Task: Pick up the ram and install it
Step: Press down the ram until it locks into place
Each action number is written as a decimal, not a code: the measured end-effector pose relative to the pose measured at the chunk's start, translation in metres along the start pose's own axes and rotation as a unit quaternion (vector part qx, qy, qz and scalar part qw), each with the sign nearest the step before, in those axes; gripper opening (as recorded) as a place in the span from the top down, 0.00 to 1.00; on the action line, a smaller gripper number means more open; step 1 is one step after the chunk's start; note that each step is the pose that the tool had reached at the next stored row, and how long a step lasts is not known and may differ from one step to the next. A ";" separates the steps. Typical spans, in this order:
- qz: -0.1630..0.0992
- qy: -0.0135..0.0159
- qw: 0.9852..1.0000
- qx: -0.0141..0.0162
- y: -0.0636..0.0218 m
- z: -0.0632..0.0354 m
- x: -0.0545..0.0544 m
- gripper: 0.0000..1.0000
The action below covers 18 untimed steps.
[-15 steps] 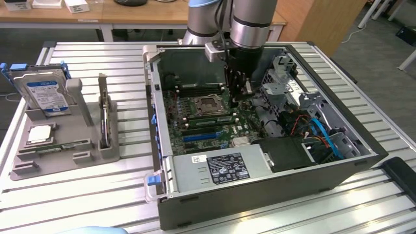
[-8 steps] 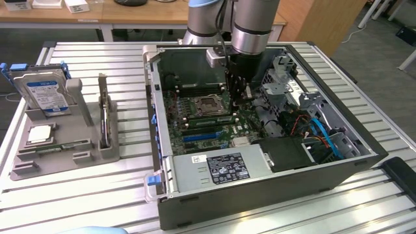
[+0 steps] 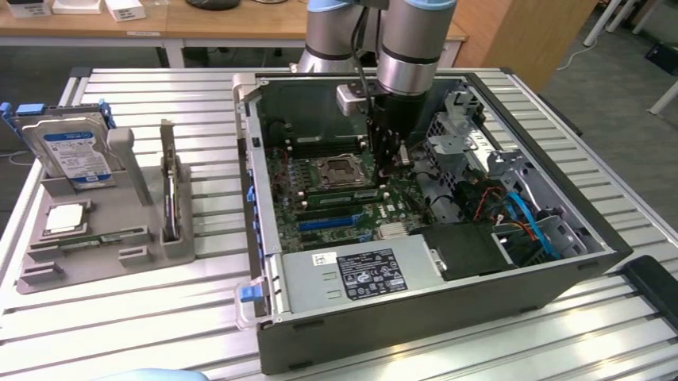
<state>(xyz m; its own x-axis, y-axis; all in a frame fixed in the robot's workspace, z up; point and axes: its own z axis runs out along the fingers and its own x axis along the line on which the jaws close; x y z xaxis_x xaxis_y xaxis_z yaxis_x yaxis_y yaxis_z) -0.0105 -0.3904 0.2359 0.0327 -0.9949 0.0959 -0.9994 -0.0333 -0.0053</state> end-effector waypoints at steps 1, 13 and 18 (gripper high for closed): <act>0.000 0.000 1.000 0.000 0.0000 0.0006 0.000 0.90; 0.002 0.000 1.000 -0.001 -0.0005 0.0072 -0.001 0.90; 0.003 0.000 1.000 -0.002 -0.0008 0.0094 -0.001 0.90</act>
<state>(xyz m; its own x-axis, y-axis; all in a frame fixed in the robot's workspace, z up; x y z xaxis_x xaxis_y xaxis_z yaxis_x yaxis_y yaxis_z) -0.0097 -0.3906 0.2265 0.0268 -0.9950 0.0959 -0.9996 -0.0272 -0.0024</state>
